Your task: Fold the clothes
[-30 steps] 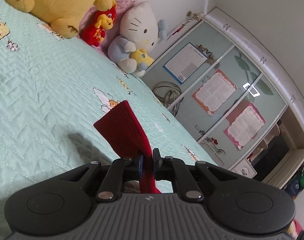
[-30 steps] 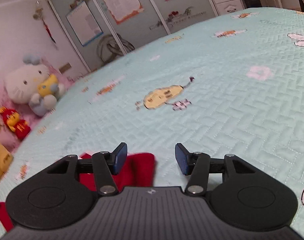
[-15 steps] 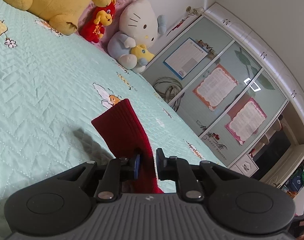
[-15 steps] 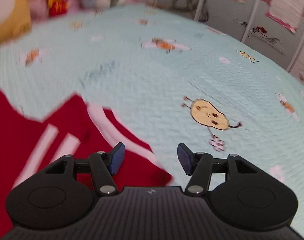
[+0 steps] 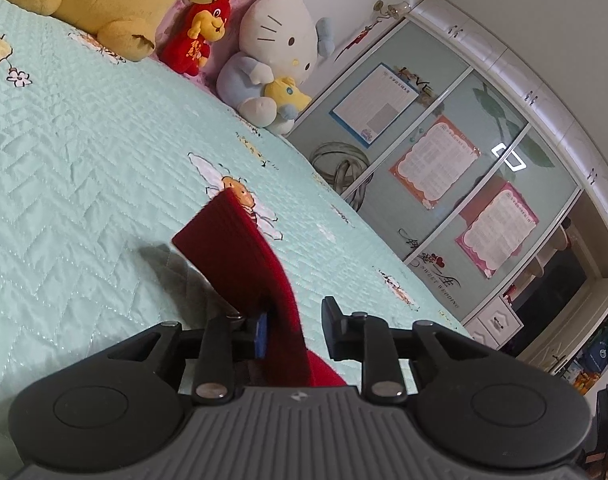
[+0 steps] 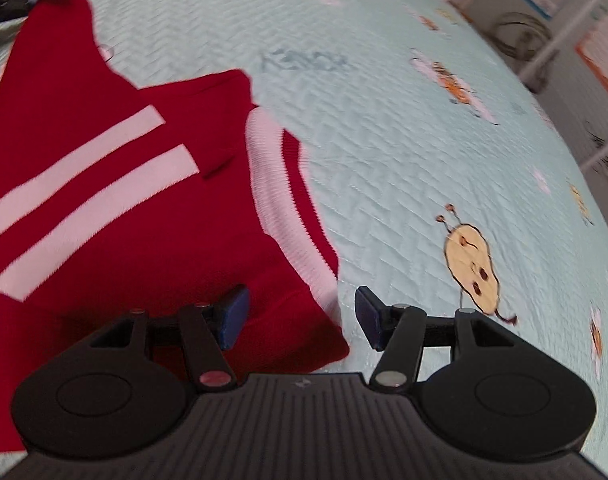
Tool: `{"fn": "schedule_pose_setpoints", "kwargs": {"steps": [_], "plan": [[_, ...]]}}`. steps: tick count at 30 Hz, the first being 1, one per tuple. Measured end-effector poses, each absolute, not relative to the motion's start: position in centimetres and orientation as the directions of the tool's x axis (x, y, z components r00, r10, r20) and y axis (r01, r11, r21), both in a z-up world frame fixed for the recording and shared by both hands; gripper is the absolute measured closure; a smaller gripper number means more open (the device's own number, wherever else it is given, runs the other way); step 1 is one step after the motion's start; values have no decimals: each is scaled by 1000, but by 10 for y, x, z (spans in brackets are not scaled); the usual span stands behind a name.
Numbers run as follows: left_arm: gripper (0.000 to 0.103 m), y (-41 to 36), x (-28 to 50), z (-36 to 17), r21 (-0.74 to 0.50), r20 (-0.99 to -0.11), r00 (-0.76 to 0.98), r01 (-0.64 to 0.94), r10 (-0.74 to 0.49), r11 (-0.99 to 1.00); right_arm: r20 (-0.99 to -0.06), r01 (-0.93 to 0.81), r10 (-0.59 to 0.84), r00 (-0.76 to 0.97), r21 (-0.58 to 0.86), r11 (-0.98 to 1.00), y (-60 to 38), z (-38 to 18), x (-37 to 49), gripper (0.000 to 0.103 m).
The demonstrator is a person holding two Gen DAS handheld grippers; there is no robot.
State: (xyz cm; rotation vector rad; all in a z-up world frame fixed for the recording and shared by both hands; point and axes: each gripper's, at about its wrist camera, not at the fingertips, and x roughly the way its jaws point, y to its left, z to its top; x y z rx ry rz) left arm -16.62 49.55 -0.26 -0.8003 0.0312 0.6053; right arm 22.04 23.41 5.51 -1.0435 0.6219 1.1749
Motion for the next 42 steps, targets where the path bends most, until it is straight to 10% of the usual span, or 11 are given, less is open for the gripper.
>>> {"fn": "schedule_pose_setpoints", "kwargs": {"steps": [17,25,27,33,42], "plan": [[73,494,-172,-1,-690,-213,847,-483,486,539,-869,-975,448,208,-147,166,209,68,244,89],[72,480,-166,7,-645,-158,869,-450,469,618,-791,-943,566,233,-41,331,165,50,256,87],[72,484,-165,5,-647,-182,860,-471,477,600,-756,-924,576,310,-97,370,162,47,250,62],[72,488,-162,2,-651,-215,855,-486,472,583,-635,-805,600,486,-58,590,131,57,220,60],[71,487,-159,3,-626,-229,850,-502,475,596,-441,-576,795,416,549,605,107,34,189,51]]}}
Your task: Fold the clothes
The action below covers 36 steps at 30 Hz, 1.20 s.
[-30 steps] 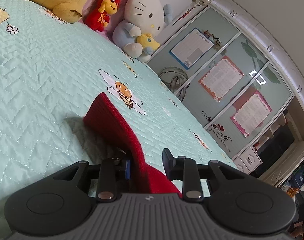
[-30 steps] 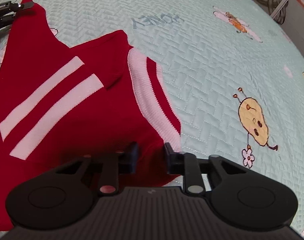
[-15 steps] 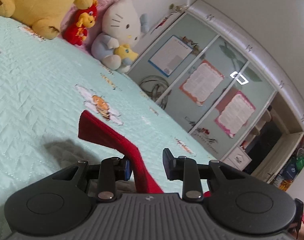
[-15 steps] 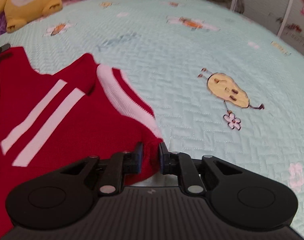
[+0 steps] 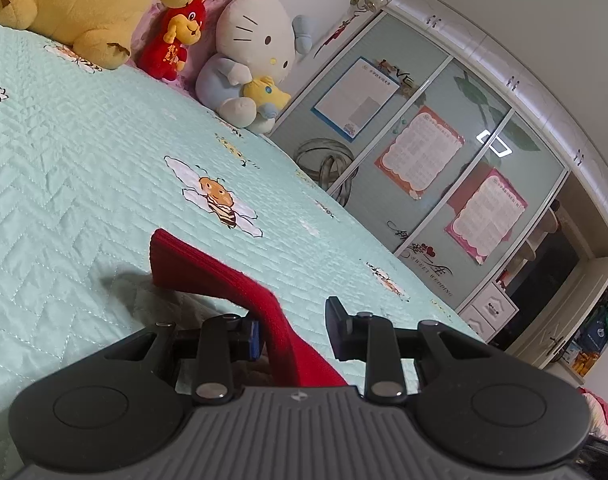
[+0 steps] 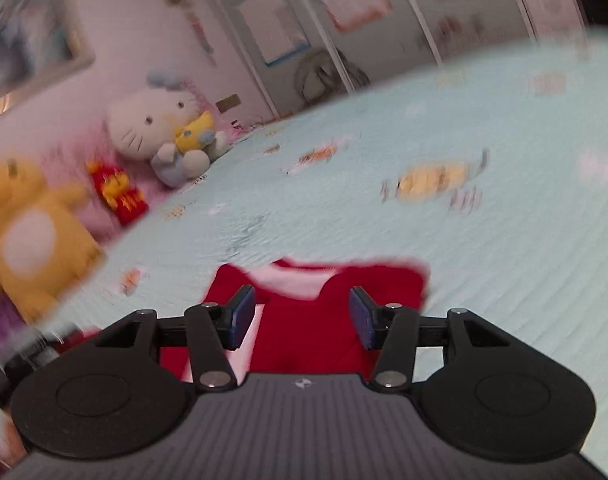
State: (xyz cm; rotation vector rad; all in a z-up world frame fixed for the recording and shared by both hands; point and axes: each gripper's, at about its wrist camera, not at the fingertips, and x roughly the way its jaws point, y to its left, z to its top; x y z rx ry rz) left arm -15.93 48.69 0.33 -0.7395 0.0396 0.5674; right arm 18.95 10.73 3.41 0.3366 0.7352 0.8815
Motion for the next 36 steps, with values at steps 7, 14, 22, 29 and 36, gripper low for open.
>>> {"fn": "schedule_pose_setpoints", "kwargs": {"steps": [7,14,22,29,36], "plan": [[71,494,-156,-3,-639,-268,846,-514,461,572,-441,-340,729,524,677,653,77,-1,215,94],[70,502,-157,-10,-648,-345,820,-560,457,516,-316,-466,777,544,657,593,26,52,67,68],[52,479,-212,15,-624,-397,835,-550,381,555,-440,-505,642,628,398,766,-48,65,-166,47],[51,430,-286,48,-645,-404,882,-463,244,608,-472,-661,525,708,-184,727,17,51,-279,46],[50,321,-271,84,-598,-377,918,-140,-122,789,-430,-569,380,819,-524,633,51,15,-294,48]]}}
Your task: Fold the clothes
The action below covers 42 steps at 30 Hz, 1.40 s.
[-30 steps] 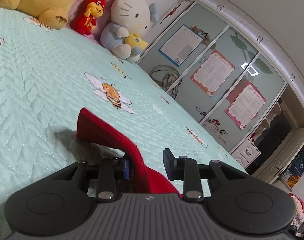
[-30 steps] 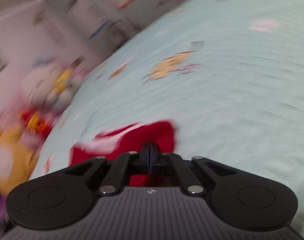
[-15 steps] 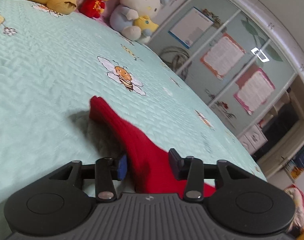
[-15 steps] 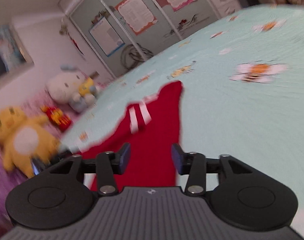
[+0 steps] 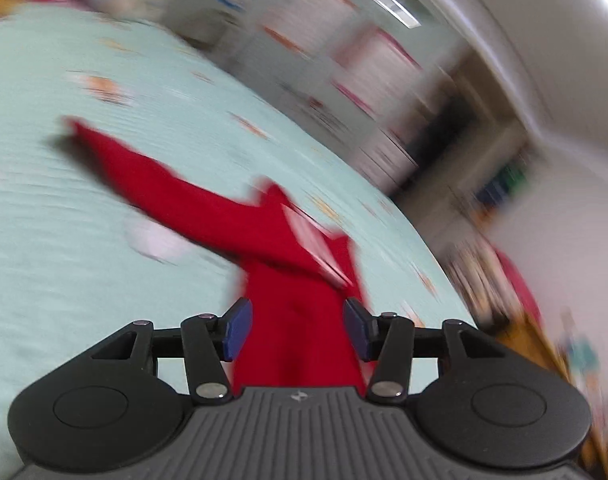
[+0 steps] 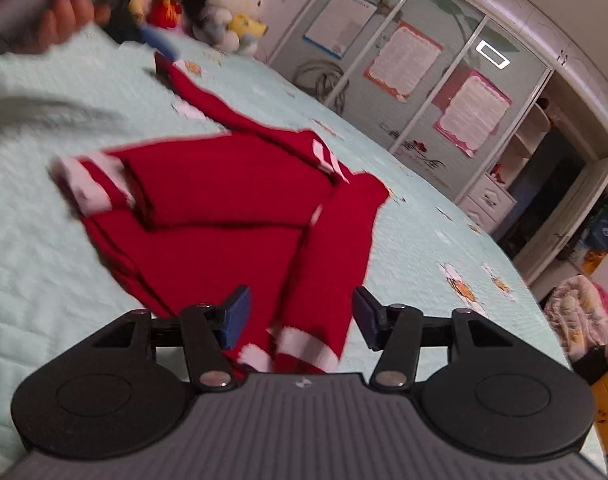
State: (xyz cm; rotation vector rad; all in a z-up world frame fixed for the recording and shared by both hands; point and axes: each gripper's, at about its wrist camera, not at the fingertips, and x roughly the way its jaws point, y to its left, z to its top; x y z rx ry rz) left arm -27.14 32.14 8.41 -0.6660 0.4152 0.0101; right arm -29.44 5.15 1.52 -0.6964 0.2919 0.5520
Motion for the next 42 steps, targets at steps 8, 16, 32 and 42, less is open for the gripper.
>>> {"fn": "schedule_pose_setpoints", "kwargs": {"steps": [8,16,32,42], "plan": [[49,247,-175,54,-633,-511,772,-41,-378,773,-437,-518,290,852,-621,588,59,1,-281,48],[49,245,-131,11,-707,-582,696,-178,-421,684,-421,-487,253,871,-664,568,70,-5,-282,47],[87,254,-113,9,-771,-546,692,-196,-472,605,-502,-549,287,816,-519,655,72,24,-264,88],[93,251,-91,54,-673,-560,682,-44,-470,738,-578,-625,438,689,-167,763,56,77,-237,95]]}}
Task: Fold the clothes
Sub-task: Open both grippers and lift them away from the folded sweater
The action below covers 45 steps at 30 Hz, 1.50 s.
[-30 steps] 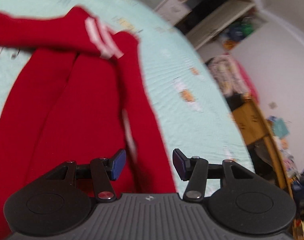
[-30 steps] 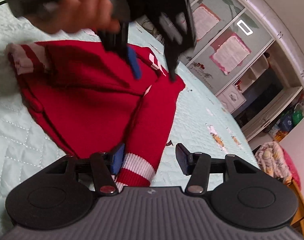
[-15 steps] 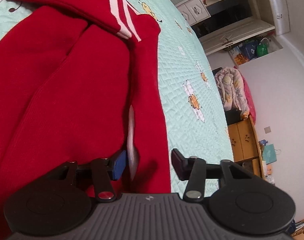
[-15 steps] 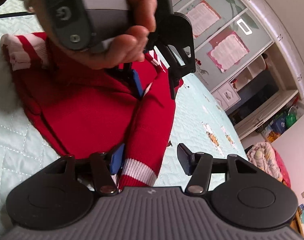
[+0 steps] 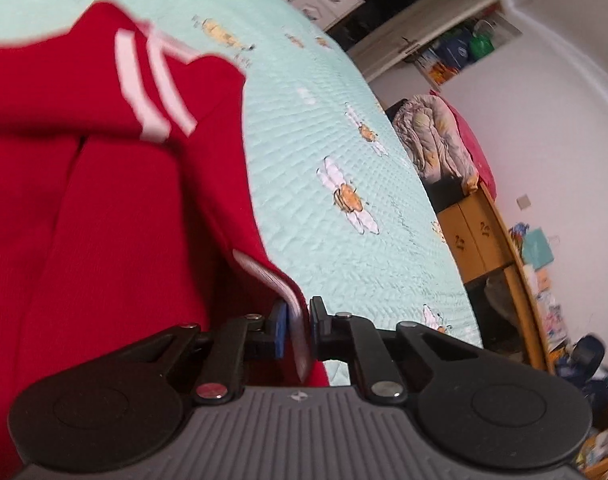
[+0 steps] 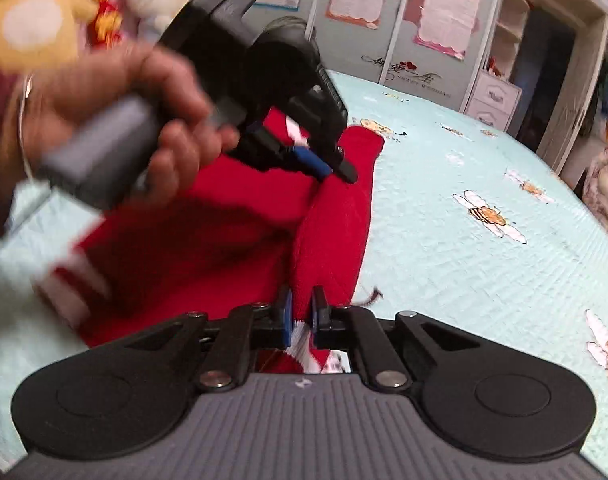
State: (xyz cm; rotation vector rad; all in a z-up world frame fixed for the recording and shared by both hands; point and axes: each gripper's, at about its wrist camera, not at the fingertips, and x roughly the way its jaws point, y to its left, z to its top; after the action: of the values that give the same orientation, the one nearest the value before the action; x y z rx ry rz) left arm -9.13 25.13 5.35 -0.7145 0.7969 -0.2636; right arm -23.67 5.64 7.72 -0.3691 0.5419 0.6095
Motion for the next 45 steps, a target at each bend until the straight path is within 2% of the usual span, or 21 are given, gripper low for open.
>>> {"fn": "schedule_pose_setpoints", "kwargs": {"steps": [4,6,8,10,12,14,16,19,24,28,32,33,34,37,40,42,45], "plan": [[93,264,-95,45,-618,-601,687,-74,-409,783,-574,-648,507,643,-56,759,51,74,-236,93],[93,272,-99,33,-600,-629,676,-109,-383,793,-566,-661,541,622,-8,751,48,68,-238,79],[93,279,-104,19,-601,-645,664,-135,-379,787,-556,-672,575,600,40,739,45,62,-239,71],[94,284,-109,11,-619,-632,671,-137,-387,773,-545,-682,608,577,88,726,42,56,-241,70],[93,284,-112,13,-646,-604,686,-122,-406,754,-491,-660,629,604,135,739,17,63,-245,70],[86,285,-115,16,-671,-574,701,-105,-424,734,-475,-608,598,645,155,779,-10,66,-244,70],[73,285,-117,19,-696,-543,715,-89,-441,713,-487,-549,562,668,188,815,-32,63,-239,70],[66,279,-114,25,-707,-522,720,-65,-458,704,-507,-496,546,667,244,833,-51,50,-234,70],[65,279,-105,25,-720,-518,736,-100,-436,687,-482,-519,592,646,291,804,-44,35,-233,65],[64,287,-97,22,-732,-532,738,-155,-414,664,-428,-505,647,631,407,761,-41,20,-227,65],[67,280,-83,21,-708,-560,703,-132,-438,694,-394,-388,661,639,576,719,-69,9,-215,58],[73,277,-80,20,-698,-571,693,-127,-440,705,-395,-366,652,647,590,720,-75,8,-214,56],[85,275,-77,19,-685,-583,685,-124,-437,718,-395,-361,651,648,593,720,-78,6,-214,56],[96,271,-70,20,-646,-602,683,-113,-413,755,-396,-360,652,647,595,719,-84,1,-216,55],[97,271,-65,24,-632,-602,686,-95,-409,769,-405,-381,653,639,572,727,-80,-2,-219,53],[97,269,-64,23,-599,-631,670,-102,-390,794,-414,-395,650,637,549,737,-76,-3,-221,53],[93,275,-68,23,-626,-612,686,-116,-393,771,-432,-404,639,636,519,753,-73,-2,-222,52]]}}
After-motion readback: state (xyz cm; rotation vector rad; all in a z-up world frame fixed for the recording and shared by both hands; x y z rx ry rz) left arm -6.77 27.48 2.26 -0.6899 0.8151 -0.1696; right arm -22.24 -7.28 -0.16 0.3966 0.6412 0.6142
